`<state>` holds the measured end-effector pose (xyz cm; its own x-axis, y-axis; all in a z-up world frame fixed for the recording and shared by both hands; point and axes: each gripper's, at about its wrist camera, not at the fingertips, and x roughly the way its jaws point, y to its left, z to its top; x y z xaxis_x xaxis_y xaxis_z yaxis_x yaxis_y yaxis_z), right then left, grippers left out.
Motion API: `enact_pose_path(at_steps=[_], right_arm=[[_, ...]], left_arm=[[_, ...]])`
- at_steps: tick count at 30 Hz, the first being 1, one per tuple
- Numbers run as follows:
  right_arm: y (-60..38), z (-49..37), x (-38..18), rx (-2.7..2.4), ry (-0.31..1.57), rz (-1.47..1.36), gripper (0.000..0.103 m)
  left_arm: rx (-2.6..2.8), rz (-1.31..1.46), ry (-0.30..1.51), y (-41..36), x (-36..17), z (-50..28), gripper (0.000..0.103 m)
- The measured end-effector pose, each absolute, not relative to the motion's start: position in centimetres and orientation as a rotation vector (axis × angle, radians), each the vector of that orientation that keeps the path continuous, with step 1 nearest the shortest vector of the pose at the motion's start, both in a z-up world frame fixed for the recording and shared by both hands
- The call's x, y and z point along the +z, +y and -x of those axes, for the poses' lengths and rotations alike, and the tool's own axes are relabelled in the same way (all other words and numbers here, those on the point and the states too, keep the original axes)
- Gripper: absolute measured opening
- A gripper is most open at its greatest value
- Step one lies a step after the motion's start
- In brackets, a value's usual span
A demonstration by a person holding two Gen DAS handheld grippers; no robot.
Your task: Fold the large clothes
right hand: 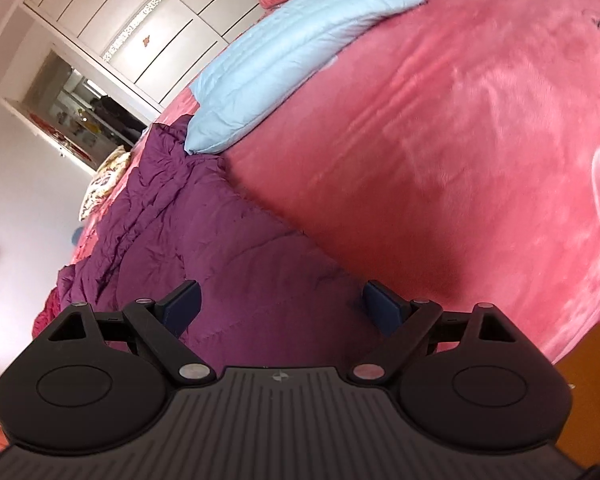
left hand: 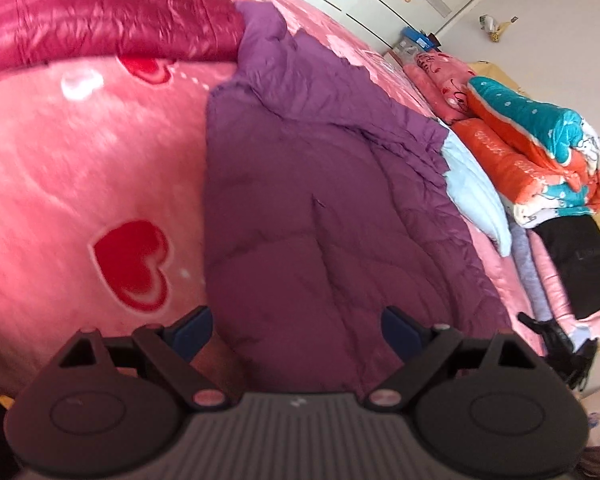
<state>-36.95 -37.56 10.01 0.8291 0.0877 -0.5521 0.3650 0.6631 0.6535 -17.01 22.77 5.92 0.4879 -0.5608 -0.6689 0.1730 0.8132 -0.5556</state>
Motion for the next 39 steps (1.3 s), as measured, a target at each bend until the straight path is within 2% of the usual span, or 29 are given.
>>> enact_pose_path(at_steps=[9, 17, 26, 33, 35, 38, 39], right_arm=[[-37.9, 37.2, 9.4, -0.151, 0.562, -0.869, 0.103], [-37.4, 36.7, 9.3, -0.080, 0.574, -0.869, 0.103], [-37.9, 36.3, 8.9, -0.089, 0.550, -0.849, 0.103], [-36.6, 33.5, 9.6, -0.060, 0.640, -0.692, 0.103], [-36.7, 33.3, 9.6, -0.015, 0.662, -0.709, 0.103], [-37.2, 33.3, 9.3, 0.070, 0.680, -0.806, 0.103], [-37.1, 33.3, 9.3, 0.087, 0.686, -0.815, 0.103]], left_arm=[[-0.457, 0.551, 1.029, 23.3, 4.0, 15.7, 0.091], [-0.522, 0.487, 1.089, 21.2, 2.9, 15.2, 0.092], [-0.630, 0.414, 1.121, 19.5, 2.3, 15.6, 0.101], [-0.644, 0.455, 1.117, 19.6, 2.0, 15.3, 0.101], [-0.668, 0.463, 1.103, 19.5, 2.2, 15.5, 0.097], [-0.688, 0.463, 1.084, 19.1, 2.4, 15.7, 0.081], [-0.689, 0.467, 1.083, 19.0, 2.4, 15.6, 0.073]])
